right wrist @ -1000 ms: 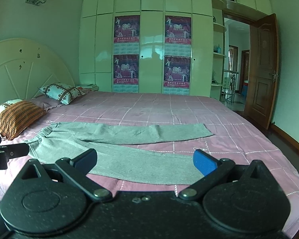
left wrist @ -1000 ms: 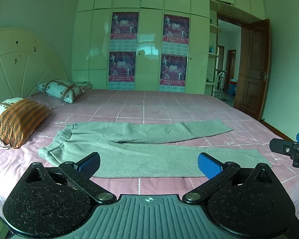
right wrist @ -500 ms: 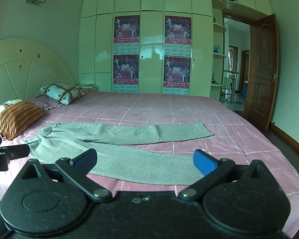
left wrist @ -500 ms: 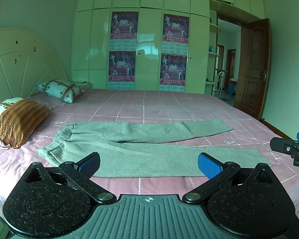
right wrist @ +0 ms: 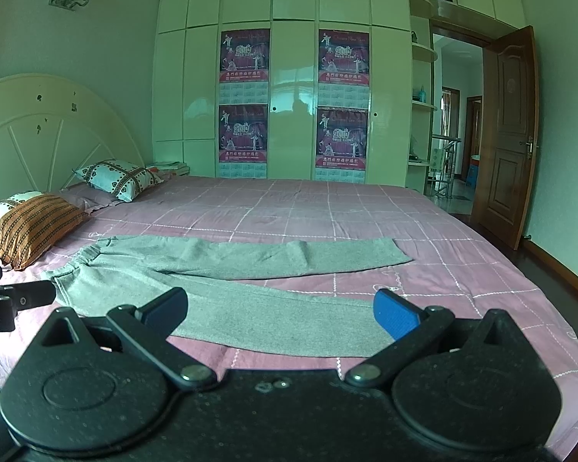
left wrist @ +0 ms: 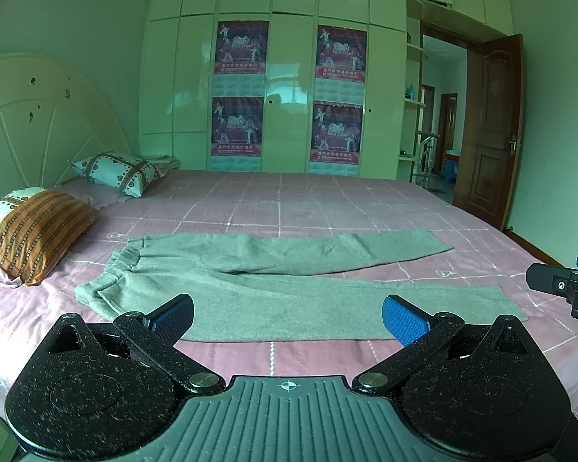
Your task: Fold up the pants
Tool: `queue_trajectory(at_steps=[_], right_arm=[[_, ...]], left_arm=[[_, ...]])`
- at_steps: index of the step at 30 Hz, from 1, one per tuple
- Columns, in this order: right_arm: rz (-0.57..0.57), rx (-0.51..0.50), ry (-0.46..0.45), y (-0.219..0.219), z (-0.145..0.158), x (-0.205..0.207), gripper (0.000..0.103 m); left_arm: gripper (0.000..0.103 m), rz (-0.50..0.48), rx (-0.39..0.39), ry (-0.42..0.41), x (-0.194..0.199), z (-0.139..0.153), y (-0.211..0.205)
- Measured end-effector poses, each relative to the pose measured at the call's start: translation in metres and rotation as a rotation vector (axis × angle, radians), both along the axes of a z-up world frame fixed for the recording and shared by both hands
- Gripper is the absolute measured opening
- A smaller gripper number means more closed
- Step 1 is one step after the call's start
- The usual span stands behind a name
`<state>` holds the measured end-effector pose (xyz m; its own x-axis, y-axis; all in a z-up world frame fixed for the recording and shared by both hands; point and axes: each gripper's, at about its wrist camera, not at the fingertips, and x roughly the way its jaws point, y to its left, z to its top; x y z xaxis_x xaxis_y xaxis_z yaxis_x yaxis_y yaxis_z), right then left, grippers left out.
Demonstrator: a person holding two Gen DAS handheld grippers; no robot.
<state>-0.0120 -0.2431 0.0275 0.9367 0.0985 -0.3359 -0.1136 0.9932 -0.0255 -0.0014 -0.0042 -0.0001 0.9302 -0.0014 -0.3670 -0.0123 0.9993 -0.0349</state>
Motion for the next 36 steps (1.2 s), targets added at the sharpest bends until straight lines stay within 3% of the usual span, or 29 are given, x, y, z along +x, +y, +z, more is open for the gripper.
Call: queue_trajectory(at_steps=[25, 28, 31, 36], right_arm=[[0.011, 0.006, -0.004, -0.002, -0.005, 0.0, 0.097], [0.033, 0.034, -0.036, -0.01, -0.005, -0.001, 0.097], [0.03, 0.074, -0.034, -0.023, -0.009, 0.01, 0.097], [0.036, 0.049, -0.002, -0.032, -0.015, 0.038, 0.097]], left_arm=[[0.103, 0.033, -0.013, 0.018, 0.004, 0.001, 0.006], [0.103, 0.095, -0.037, 0.055, 0.015, -0.006, 0.02], [0.103, 0.095, -0.077, 0.127, 0.034, -0.02, 0.038], [0.103, 0.13, -0.038, 0.15, 0.064, -0.031, 0.068]])
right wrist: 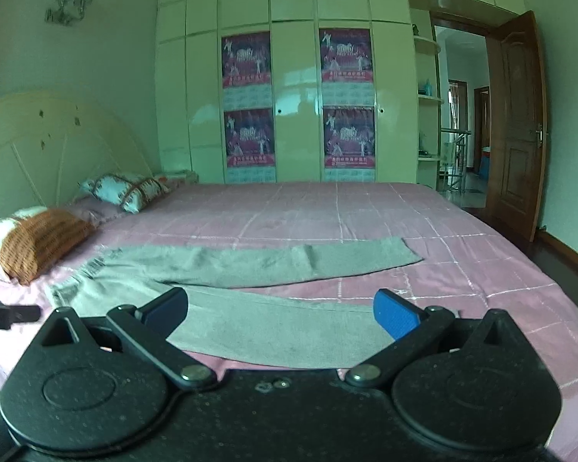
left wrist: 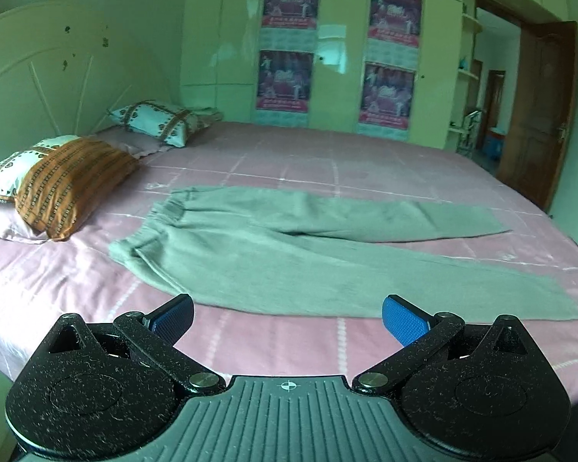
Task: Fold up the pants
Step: 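Lower the left tool onto the leg cuffs and close it while the right tool lowers beside it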
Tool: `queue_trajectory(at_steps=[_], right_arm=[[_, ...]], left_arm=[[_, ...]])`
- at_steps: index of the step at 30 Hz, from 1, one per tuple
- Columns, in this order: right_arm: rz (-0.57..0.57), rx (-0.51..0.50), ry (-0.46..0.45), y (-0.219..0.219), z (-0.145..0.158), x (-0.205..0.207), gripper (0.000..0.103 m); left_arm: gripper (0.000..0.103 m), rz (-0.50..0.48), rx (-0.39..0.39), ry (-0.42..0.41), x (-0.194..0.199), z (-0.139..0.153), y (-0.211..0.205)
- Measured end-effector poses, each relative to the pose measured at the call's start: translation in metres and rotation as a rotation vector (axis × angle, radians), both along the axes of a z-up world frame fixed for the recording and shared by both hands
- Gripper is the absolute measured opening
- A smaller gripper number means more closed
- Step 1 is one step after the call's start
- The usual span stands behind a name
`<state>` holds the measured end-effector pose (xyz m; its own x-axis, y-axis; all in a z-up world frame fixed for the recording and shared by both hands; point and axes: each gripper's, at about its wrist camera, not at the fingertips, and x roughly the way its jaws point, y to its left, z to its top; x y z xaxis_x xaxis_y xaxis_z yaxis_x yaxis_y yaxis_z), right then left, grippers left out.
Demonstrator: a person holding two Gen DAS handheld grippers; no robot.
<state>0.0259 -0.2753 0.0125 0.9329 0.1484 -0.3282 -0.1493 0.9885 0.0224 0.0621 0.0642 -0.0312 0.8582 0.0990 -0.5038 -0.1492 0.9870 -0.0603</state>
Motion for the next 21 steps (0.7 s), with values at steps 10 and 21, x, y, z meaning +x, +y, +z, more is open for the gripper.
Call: queue_trajectory(at_steps=[10, 21], right_arm=[[0.087, 0.002, 0.072, 0.02, 0.014, 0.104, 0.078], [0.172, -0.068, 0.174, 0.074, -0.003, 0.274, 0.065]], left_arm=[[0.103, -0.017, 0.029, 0.07, 0.099, -0.003, 0.078], [0.074, 0.051, 0.019, 0.187, 0.292, -0.037, 0.195]])
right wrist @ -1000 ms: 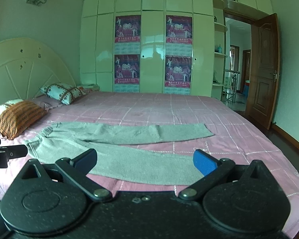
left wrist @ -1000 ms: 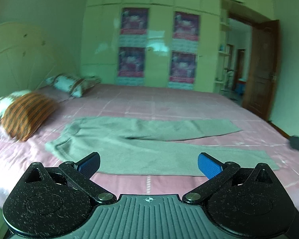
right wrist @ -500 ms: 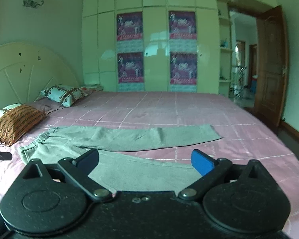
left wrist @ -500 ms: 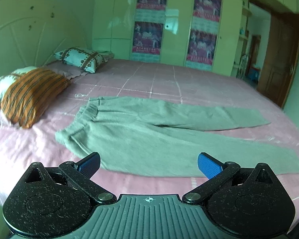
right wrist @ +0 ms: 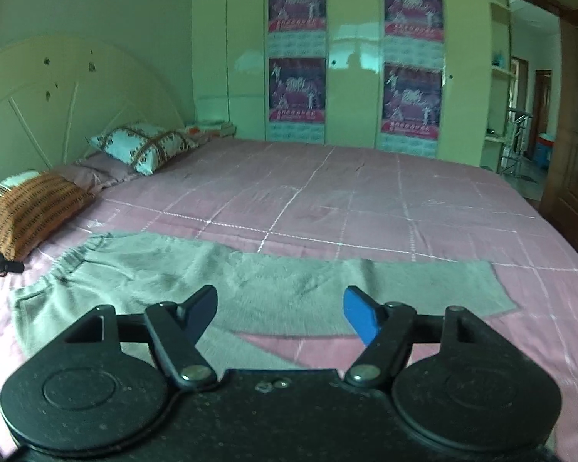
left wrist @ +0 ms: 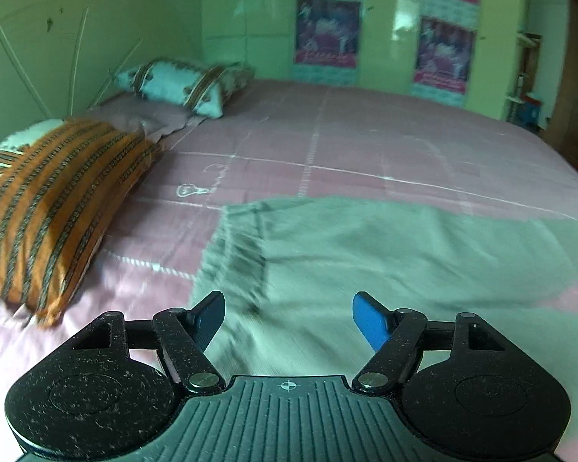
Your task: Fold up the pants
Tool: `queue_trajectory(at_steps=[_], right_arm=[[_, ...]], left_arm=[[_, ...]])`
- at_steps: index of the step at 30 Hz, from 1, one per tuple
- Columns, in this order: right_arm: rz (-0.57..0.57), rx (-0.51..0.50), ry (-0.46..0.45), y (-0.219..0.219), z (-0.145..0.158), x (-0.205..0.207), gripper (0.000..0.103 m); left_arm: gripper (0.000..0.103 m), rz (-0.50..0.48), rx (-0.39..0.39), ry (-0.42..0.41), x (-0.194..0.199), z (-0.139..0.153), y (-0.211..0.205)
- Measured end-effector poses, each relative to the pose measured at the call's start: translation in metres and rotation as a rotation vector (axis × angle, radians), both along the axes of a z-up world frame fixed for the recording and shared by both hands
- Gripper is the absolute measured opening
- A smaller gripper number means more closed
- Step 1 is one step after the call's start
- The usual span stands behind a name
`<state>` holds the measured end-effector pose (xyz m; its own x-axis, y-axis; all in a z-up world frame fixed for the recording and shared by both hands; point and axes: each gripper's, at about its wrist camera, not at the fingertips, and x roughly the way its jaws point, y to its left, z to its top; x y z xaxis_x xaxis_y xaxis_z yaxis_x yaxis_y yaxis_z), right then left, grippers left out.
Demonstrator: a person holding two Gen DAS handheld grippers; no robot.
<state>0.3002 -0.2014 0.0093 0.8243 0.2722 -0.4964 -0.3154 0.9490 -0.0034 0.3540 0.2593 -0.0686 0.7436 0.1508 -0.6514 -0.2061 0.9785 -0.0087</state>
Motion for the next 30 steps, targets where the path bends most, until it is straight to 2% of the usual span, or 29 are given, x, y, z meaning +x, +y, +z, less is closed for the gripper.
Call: queue_trajectory(at_steps=[3, 7, 11, 15, 18, 19, 20, 22, 25, 28, 30], right_arm=[[0.007, -0.01, 0.034, 0.013, -0.012, 0.046, 0.065], [0.029, -0.033, 0.078, 0.03, -0.033, 0.099, 0.057], [0.046, -0.058, 0.118, 0.045, -0.059, 0.153, 0.055], [0.042, -0.042, 0.167, 0.054, -0.085, 0.193, 0.051], [0.066, -0.048, 0.18, 0.061, -0.097, 0.212, 0.051], [0.076, -0.063, 0.178, 0.064, -0.101, 0.218, 0.051], [0.083, -0.075, 0.177, 0.065, -0.104, 0.224, 0.051], [0.102, -0.087, 0.195, 0.069, -0.11, 0.239, 0.051], [0.173, -0.13, 0.202, 0.078, -0.117, 0.254, 0.051], [0.236, -0.184, 0.224, 0.087, -0.124, 0.271, 0.049], [0.256, -0.227, 0.243, 0.091, -0.13, 0.282, 0.048]], left_arm=[[0.074, 0.009, -0.022, 0.037, 0.059, -0.023, 0.034], [0.074, 0.034, -0.076, 0.105, 0.128, -0.063, 0.073], [0.074, 0.025, -0.136, 0.158, 0.175, -0.1, 0.099], [0.075, 0.0, -0.179, 0.149, 0.213, -0.116, 0.108], [0.074, -0.039, -0.156, 0.155, 0.231, -0.121, 0.101], [0.066, -0.059, -0.141, 0.152, 0.234, -0.122, 0.096], [0.063, -0.078, -0.131, 0.144, 0.235, -0.122, 0.093], [0.045, -0.089, -0.165, 0.125, 0.234, -0.121, 0.094], [0.034, -0.093, -0.213, 0.116, 0.228, -0.117, 0.1], [0.033, -0.092, -0.244, 0.119, 0.228, -0.117, 0.104], [0.043, -0.098, -0.248, 0.121, 0.231, -0.119, 0.108]])
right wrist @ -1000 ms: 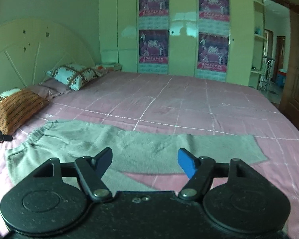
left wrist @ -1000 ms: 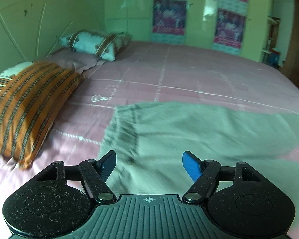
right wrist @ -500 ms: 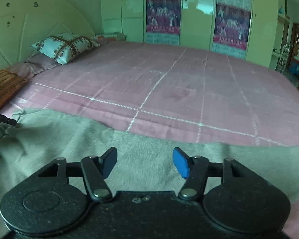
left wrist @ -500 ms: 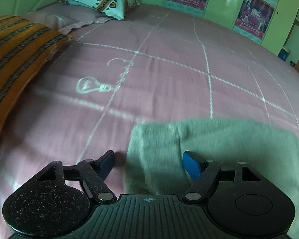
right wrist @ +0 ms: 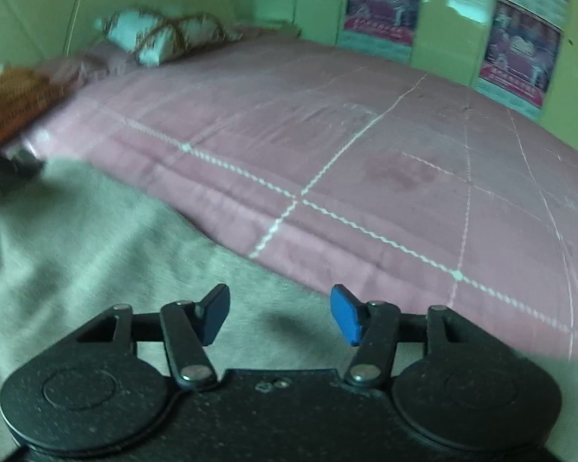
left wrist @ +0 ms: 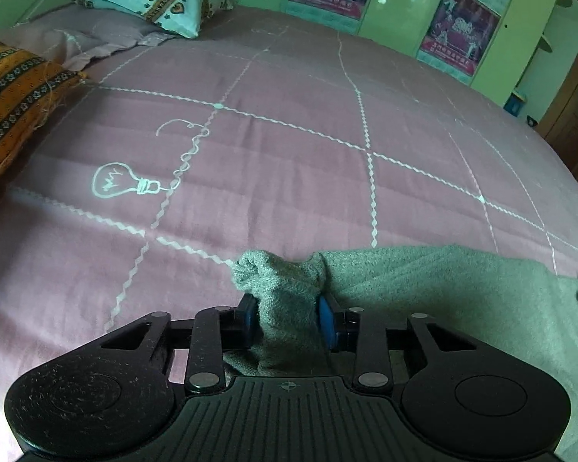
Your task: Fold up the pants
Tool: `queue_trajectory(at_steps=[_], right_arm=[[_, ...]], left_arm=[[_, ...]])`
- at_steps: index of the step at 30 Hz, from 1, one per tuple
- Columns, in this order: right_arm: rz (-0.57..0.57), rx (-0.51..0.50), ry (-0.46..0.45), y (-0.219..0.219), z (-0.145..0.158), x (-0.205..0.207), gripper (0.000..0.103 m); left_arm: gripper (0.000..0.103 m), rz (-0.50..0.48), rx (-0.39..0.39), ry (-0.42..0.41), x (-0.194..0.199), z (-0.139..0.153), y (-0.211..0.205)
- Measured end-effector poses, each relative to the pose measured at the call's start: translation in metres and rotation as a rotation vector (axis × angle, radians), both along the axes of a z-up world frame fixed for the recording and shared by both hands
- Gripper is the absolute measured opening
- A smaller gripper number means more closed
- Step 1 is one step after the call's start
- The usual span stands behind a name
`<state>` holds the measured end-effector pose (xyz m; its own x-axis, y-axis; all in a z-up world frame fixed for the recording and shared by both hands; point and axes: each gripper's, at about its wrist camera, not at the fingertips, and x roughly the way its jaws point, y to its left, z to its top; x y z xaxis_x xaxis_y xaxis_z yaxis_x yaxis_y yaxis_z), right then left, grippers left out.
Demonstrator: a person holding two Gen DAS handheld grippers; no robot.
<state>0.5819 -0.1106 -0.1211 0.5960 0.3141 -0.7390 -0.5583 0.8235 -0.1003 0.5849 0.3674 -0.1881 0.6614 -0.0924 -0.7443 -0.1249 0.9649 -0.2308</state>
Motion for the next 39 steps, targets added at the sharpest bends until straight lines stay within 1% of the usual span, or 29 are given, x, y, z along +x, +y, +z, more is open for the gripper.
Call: queue_trajectory(at_steps=[1, 3, 6, 7, 9, 10, 11, 12, 13, 14, 15, 17, 20, 21, 23, 25, 27, 29, 30, 31, 32, 33, 34, 35, 36, 37, 38, 39], right_arm=[[0.01, -0.013, 0.013, 0.001, -0.004, 0.005, 0.048], [0.03, -0.061, 0.017, 0.004, -0.013, 0.01, 0.048], [0.05, -0.09, -0.014, 0.009, -0.019, 0.012, 0.051], [0.048, -0.092, -0.021, 0.009, -0.019, 0.014, 0.056], [0.058, -0.088, -0.007, 0.009, -0.019, 0.019, 0.056], [0.065, -0.084, 0.013, 0.007, -0.021, 0.021, 0.055], [0.074, -0.068, 0.034, 0.005, -0.021, 0.023, 0.044], [0.073, -0.056, 0.053, 0.005, -0.021, 0.024, 0.036], [0.066, -0.071, 0.047, 0.008, -0.019, 0.023, 0.009], [0.063, -0.074, 0.043, 0.01, -0.016, 0.021, 0.0], [0.054, -0.081, 0.026, 0.012, -0.013, 0.018, 0.0], [0.043, -0.063, -0.012, 0.008, -0.003, 0.007, 0.0], [0.058, -0.025, -0.071, -0.002, 0.03, -0.021, 0.0], [0.066, -0.024, -0.094, -0.005, 0.042, -0.033, 0.0], [0.089, -0.023, -0.139, -0.011, 0.069, -0.064, 0.0], [0.109, -0.02, -0.179, -0.019, 0.092, -0.098, 0.0], [0.134, -0.028, -0.21, -0.025, 0.106, -0.139, 0.0], [0.161, -0.037, -0.232, -0.03, 0.107, -0.182, 0.0], [0.184, -0.045, -0.232, -0.032, 0.102, -0.206, 0.0], [0.208, -0.068, -0.244, -0.033, 0.093, -0.229, 0.0], [0.226, -0.099, -0.264, -0.034, 0.079, -0.253, 0.0], [0.237, -0.121, -0.285, -0.036, 0.066, -0.275, 0.0], [0.234, -0.15, -0.3, -0.039, 0.049, -0.296, 0.008], [0.196, -0.179, -0.297, -0.043, 0.034, -0.314, 0.018], [0.16, -0.166, -0.281, -0.047, 0.026, -0.328, 0.016], [0.116, -0.11, -0.241, -0.056, 0.021, -0.34, 0.015], [0.066, -0.063, -0.212, -0.063, 0.02, -0.347, 0.015], [0.021, -0.027, -0.198, -0.069, 0.02, -0.353, 0.015]], left_arm=[[0.051, 0.026, -0.003, -0.012, 0.001, 0.0, 0.002], [0.051, 0.034, -0.005, -0.02, 0.002, -0.003, 0.005], [0.051, 0.036, 0.031, -0.03, 0.008, -0.005, 0.001], [0.048, 0.035, 0.036, -0.028, 0.01, -0.005, 0.0], [0.04, 0.022, 0.04, -0.027, 0.009, -0.004, 0.0], [0.03, 0.005, 0.035, -0.033, 0.009, -0.004, -0.001], [0.024, -0.007, 0.039, -0.04, 0.009, -0.004, -0.003], [0.023, -0.019, 0.048, -0.048, 0.008, -0.004, -0.005], [0.022, -0.019, 0.052, -0.056, 0.007, -0.004, -0.007], [0.022, -0.01, 0.044, -0.067, 0.005, -0.003, -0.006], [0.022, 0.0, 0.036, -0.086, 0.002, -0.001, -0.004], [0.022, -0.017, 0.045, -0.174, -0.012, 0.011, -0.005], [0.022, -0.076, 0.042, -0.294, -0.037, 0.038, -0.001], [0.022, -0.095, 0.031, -0.332, -0.047, 0.048, 0.0], [0.022, -0.139, -0.001, -0.413, -0.074, 0.07, 0.006], [0.022, -0.183, 0.006, -0.469, -0.099, 0.085, 0.009], [0.023, -0.238, 0.052, -0.504, -0.132, 0.095, 0.005], [0.023, -0.255, 0.048, -0.516, -0.164, 0.095, 0.005], [0.024, -0.259, 0.05, -0.516, -0.181, 0.092, 0.004], [0.029, -0.262, 0.052, -0.505, -0.2, 0.087, 0.002], [0.044, -0.258, 0.075, -0.487, -0.221, 0.078, -0.001], [0.055, -0.225, 0.08, -0.468, -0.238, 0.07, -0.002], [0.07, -0.176, 0.063, -0.431, -0.256, 0.059, 0.001], [0.076, -0.138, 0.039, -0.383, -0.275, 0.048, 0.004], [0.077, -0.106, 0.003, -0.373, -0.294, 0.041, 0.007], [0.078, -0.064, -0.033, -0.356, -0.31, 0.037, 0.009], [0.078, -0.03, -0.044, -0.332, -0.321, 0.035, 0.008], [0.078, 0.028, -0.049, -0.309, -0.334, 0.033, 0.008]])
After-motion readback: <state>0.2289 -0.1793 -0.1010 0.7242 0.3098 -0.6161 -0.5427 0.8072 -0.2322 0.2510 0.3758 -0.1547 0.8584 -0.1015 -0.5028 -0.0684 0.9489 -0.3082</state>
